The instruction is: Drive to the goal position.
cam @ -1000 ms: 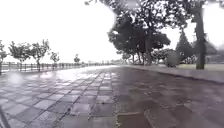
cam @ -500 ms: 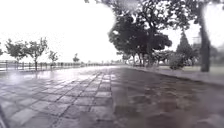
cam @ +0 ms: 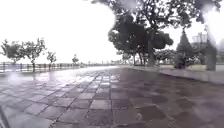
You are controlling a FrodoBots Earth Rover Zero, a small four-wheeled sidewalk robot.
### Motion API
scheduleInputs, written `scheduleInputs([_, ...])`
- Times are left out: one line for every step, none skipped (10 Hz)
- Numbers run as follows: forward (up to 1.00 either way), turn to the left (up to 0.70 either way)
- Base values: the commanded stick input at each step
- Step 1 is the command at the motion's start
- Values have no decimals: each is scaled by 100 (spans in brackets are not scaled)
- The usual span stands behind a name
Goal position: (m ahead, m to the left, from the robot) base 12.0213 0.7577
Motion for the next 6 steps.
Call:
scheduleInputs([100,1])
scheduleInputs([100,1])
scheduleInputs([100,1])
scheduleInputs([100,1])
scheduleInputs([100,1])
scheduleInputs([100,1])
